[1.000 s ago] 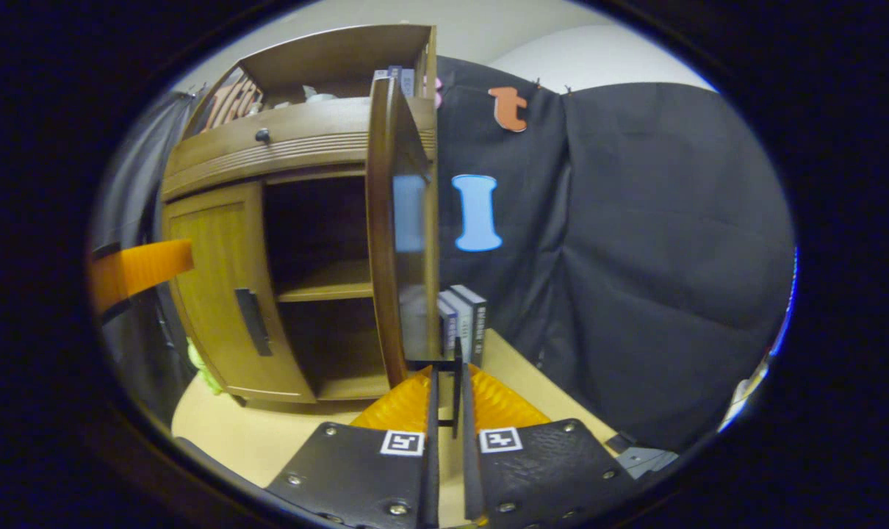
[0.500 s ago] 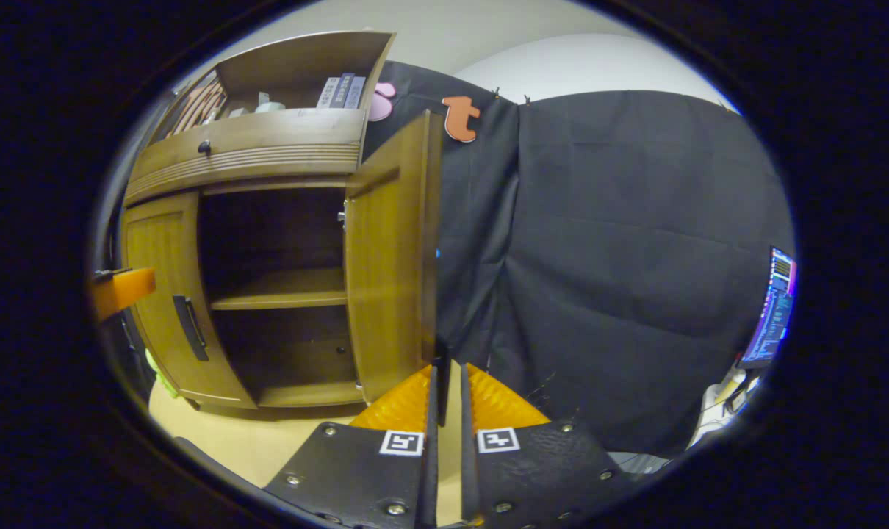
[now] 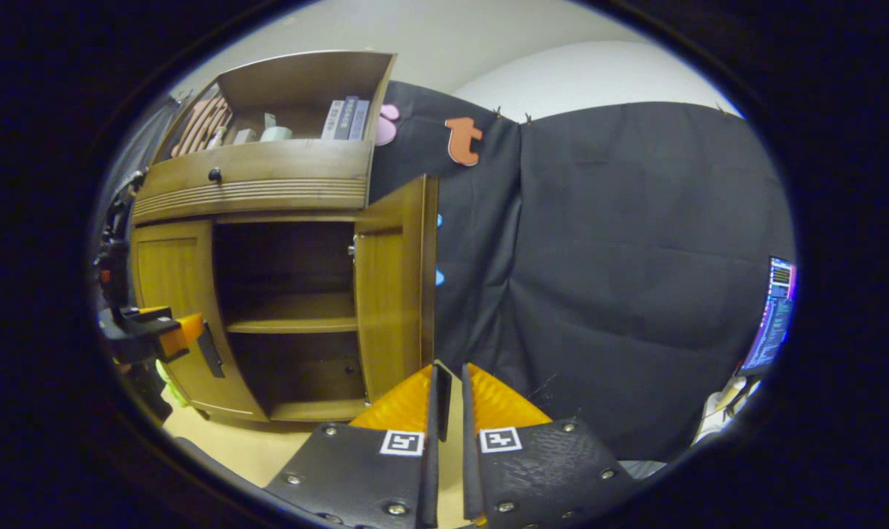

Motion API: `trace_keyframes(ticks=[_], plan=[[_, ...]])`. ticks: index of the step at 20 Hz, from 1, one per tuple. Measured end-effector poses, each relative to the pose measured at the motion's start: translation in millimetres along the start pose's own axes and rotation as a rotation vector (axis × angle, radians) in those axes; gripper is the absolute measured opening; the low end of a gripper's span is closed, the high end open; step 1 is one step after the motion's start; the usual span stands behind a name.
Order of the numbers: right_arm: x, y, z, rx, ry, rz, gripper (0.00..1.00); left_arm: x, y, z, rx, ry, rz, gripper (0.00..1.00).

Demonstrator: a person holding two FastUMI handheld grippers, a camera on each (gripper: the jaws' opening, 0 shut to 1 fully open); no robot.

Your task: Open the right door of the double-door shoe cabinet with the right hand, and open the left door with the left hand.

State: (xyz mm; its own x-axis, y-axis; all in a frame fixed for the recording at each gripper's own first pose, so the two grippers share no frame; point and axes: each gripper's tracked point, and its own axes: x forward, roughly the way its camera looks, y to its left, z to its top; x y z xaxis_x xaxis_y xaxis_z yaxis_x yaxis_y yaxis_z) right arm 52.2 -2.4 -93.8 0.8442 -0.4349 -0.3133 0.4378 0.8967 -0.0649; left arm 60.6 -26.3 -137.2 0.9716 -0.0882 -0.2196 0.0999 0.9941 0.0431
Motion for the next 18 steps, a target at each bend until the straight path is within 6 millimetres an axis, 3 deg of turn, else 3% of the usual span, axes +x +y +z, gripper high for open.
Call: trace_keyframes(ticks=[6, 10, 12, 14, 15, 18], plan=[[-1, 0, 6, 0.014, -0.033, -0.002, 0.13, 36, 16, -29, -0.04, 0.061, 0.052, 0.92], [-9, 5, -1, 0.02, 0.01, 0.023, 0.13, 58, 21, -33, -0.043, 0.074, 0.059, 0.95], [-11, 9, -2, 0.022, 0.02, 0.045, 0.17, 67, 23, -34, -0.042, 0.074, 0.056, 0.87], [-13, 13, -3, 0.02, 0.019, 0.067, 0.18, 72, 25, -35, -0.037, 0.068, 0.068, 0.72], [-13, 14, -2, 0.018, 0.015, 0.073, 0.22, 75, 27, -34, -0.037, 0.063, 0.077, 0.73], [-13, 20, -1, 0.016, 0.01, 0.102, 0.22, 72, 39, -36, -0.062, 0.061, 0.116, 0.46]])
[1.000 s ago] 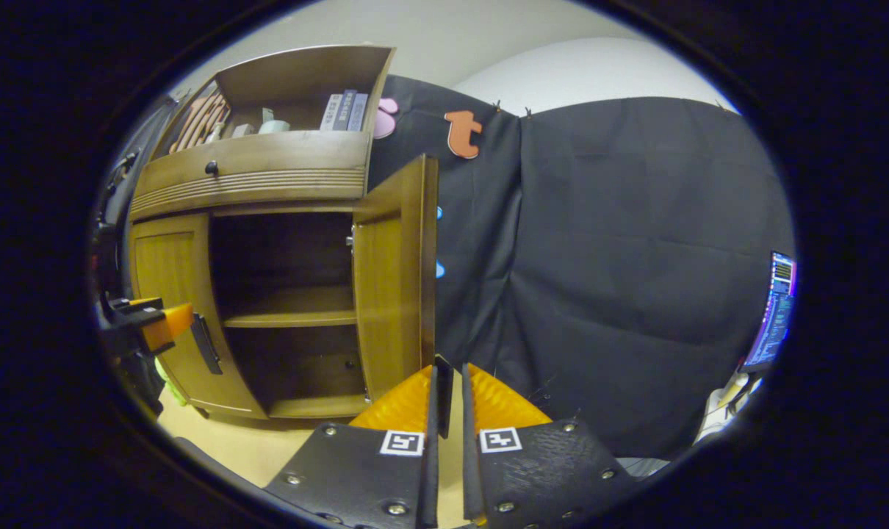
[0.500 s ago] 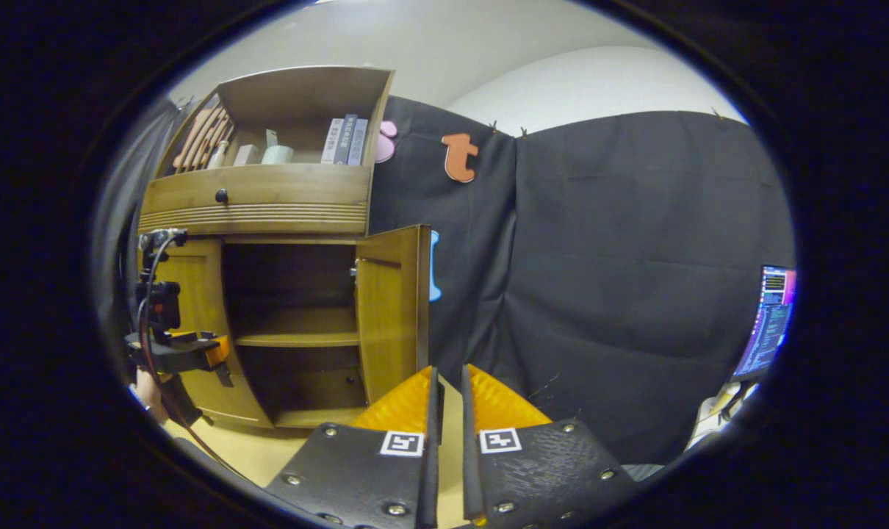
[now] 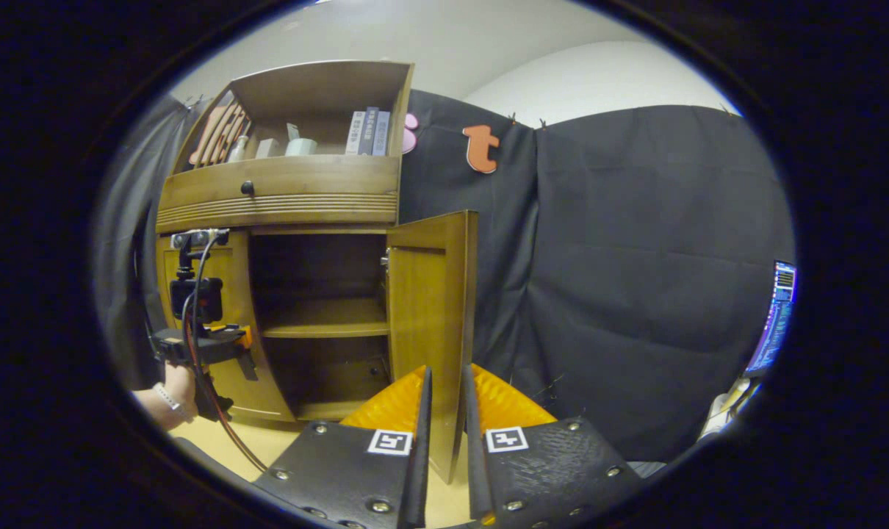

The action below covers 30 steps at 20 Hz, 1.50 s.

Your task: Open the right door of the double-door shoe cabinet with the right hand, and open the left door with the left hand.

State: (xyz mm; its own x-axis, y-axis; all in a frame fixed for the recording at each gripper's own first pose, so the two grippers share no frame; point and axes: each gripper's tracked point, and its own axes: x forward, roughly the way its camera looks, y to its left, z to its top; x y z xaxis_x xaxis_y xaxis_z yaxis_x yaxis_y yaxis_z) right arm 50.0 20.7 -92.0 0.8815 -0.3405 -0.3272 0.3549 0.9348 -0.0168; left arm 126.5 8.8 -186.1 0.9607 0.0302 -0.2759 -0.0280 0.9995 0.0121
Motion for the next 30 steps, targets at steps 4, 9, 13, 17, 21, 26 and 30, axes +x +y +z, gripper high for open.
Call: trace_keyframes(ticks=[4, 9, 13, 17, 21, 26, 30], plan=[[0, 8, 0, -0.003, 0.002, 0.044, 0.24, 4, -1, -1, 0.014, 0.003, -0.006, 0.35], [1, 16, -2, -0.011, 0.012, 0.1, 0.24, -13, -1, -2, 0.014, -0.009, -0.03, 0.32], [0, 28, -4, -0.022, 0.03, 0.166, 0.24, -38, 4, -4, 0.008, -0.018, -0.043, 0.34], [1, 39, -7, -0.043, 0.04, 0.248, 0.25, -64, 12, -7, 0.003, -0.025, -0.039, 0.29], [-2, 50, -10, -0.061, 0.052, 0.326, 0.25, -89, 20, -10, -0.01, -0.022, -0.028, 0.29], [-6, 63, -12, -0.075, 0.06, 0.407, 0.25, -114, 33, -13, -0.003, -0.017, -0.004, 0.29], [-7, 74, -13, -0.077, 0.066, 0.47, 0.25, -133, 45, -15, -0.016, -0.015, 0.019, 0.3]])
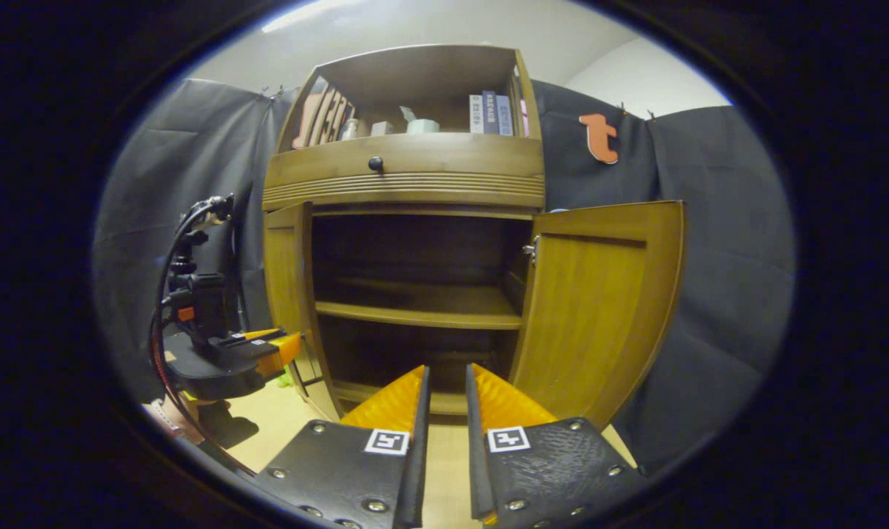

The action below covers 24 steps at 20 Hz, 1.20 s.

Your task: Open the right door of the double-door shoe cabinet with the right hand, and open the left door with the left hand.

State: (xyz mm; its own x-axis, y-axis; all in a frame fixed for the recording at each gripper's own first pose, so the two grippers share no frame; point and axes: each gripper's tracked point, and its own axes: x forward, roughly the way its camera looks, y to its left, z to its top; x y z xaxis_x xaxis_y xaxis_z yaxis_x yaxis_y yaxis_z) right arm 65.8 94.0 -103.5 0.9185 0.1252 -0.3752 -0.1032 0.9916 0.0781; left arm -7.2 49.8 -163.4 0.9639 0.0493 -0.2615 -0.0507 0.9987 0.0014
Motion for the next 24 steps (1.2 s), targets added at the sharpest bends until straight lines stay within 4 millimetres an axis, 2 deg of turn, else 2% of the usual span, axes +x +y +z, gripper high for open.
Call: trace_keyframes(ticks=[8, 9, 11, 18, 19, 21, 22, 23, 24], plan=[[-2, 28, -6, -0.013, 0.016, 0.147, 0.24, -39, 33, -2, -0.034, -0.005, 0.026, 0.29], [-3, 31, -7, -0.016, 0.017, 0.164, 0.22, -45, 34, 2, -0.035, -0.004, 0.035, 0.29], [-5, 36, -8, -0.022, 0.02, 0.195, 0.24, -58, 46, -3, -0.054, -0.004, 0.064, 0.29], [-8, 56, -12, -0.027, 0.037, 0.301, 0.25, -83, 82, -3, 0.005, 0.003, 0.167, 0.29], [-7, 57, -13, -0.025, 0.039, 0.314, 0.25, -86, 87, -2, 0.019, 0.004, 0.181, 0.26], [-5, 64, -14, -0.019, 0.05, 0.347, 0.3, -90, 97, -1, 0.032, 0.01, 0.195, 0.26], [-8, 66, -16, -0.016, 0.057, 0.362, 0.4, -92, 100, -1, 0.03, 0.012, 0.2, 0.26], [-8, 68, -17, -0.014, 0.062, 0.374, 0.43, -93, 104, 0, 0.027, 0.013, 0.21, 0.26], [-11, 69, -18, -0.014, 0.067, 0.381, 0.55, -94, 109, 0, 0.026, 0.013, 0.225, 0.31]])
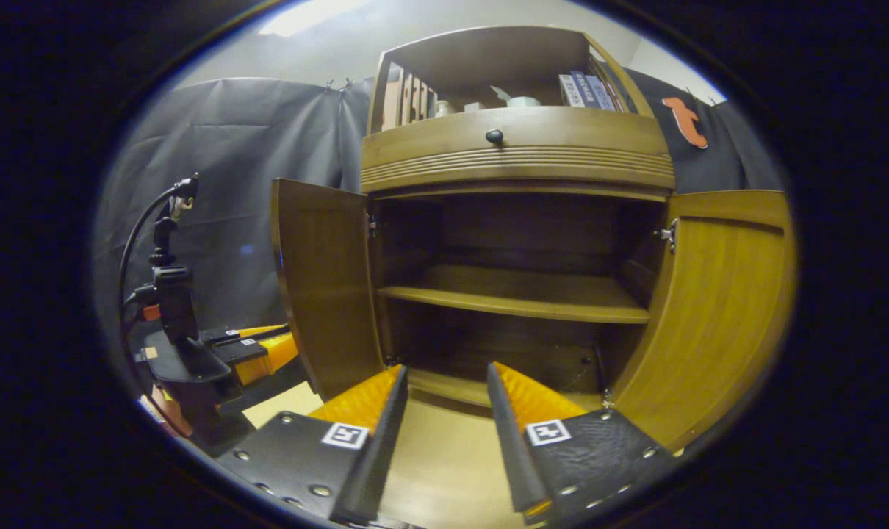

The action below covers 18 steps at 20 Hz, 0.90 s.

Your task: Open the right door of the double-door shoe cabinet with the right hand, and open the left door with the left hand.

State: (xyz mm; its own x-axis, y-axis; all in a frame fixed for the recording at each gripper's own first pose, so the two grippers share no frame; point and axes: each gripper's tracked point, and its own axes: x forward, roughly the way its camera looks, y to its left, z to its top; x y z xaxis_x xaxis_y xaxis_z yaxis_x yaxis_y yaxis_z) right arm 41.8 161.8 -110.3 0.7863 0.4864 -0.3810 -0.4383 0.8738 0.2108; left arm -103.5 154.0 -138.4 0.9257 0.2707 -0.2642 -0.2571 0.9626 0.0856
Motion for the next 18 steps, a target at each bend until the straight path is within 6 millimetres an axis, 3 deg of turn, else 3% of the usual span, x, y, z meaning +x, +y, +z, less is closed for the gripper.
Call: trace_keyframes(ticks=[2, 3, 4, 5, 6, 8, 11, 12, 13, 16, 17, 18], plan=[[0, 2, -1, 0.002, 0.004, 0.011, 0.79, -3, 9, 0, 0.0, 0.004, 0.023, 0.31], [3, 2, -1, 0.003, 0.008, 0.014, 0.85, 0, 15, -2, 0.003, 0.005, 0.044, 0.31], [0, 2, -2, 0.003, 0.01, 0.015, 0.9, 2, 19, -2, 0.0, 0.007, 0.048, 0.22], [2, 1, -2, 0.003, 0.013, 0.015, 0.87, 2, 24, -2, -0.008, 0.009, 0.053, 0.22], [1, 2, -3, 0.003, 0.016, 0.017, 0.87, 2, 30, -2, -0.014, 0.011, 0.055, 0.15], [1, 2, -3, 0.008, 0.022, 0.019, 0.91, 1, 39, -4, -0.018, 0.011, 0.067, 0.15], [2, 2, -4, 0.015, 0.027, 0.023, 0.87, 1, 52, -4, -0.013, 0.016, 0.092, 0.15], [2, 2, -4, 0.015, 0.029, 0.024, 0.92, 1, 56, -3, -0.012, 0.017, 0.099, 0.22], [3, 2, -5, 0.015, 0.032, 0.024, 0.92, 1, 59, -4, -0.014, 0.019, 0.1, 0.15], [3, 4, -6, 0.025, 0.043, 0.034, 0.91, -1, 65, -3, -0.028, 0.02, 0.114, 0.15], [3, 5, -6, 0.028, 0.044, 0.039, 0.87, -3, 68, -3, -0.024, 0.018, 0.127, 0.22], [2, 6, -6, 0.03, 0.045, 0.042, 0.91, -5, 71, -1, -0.016, 0.015, 0.143, 0.22]])
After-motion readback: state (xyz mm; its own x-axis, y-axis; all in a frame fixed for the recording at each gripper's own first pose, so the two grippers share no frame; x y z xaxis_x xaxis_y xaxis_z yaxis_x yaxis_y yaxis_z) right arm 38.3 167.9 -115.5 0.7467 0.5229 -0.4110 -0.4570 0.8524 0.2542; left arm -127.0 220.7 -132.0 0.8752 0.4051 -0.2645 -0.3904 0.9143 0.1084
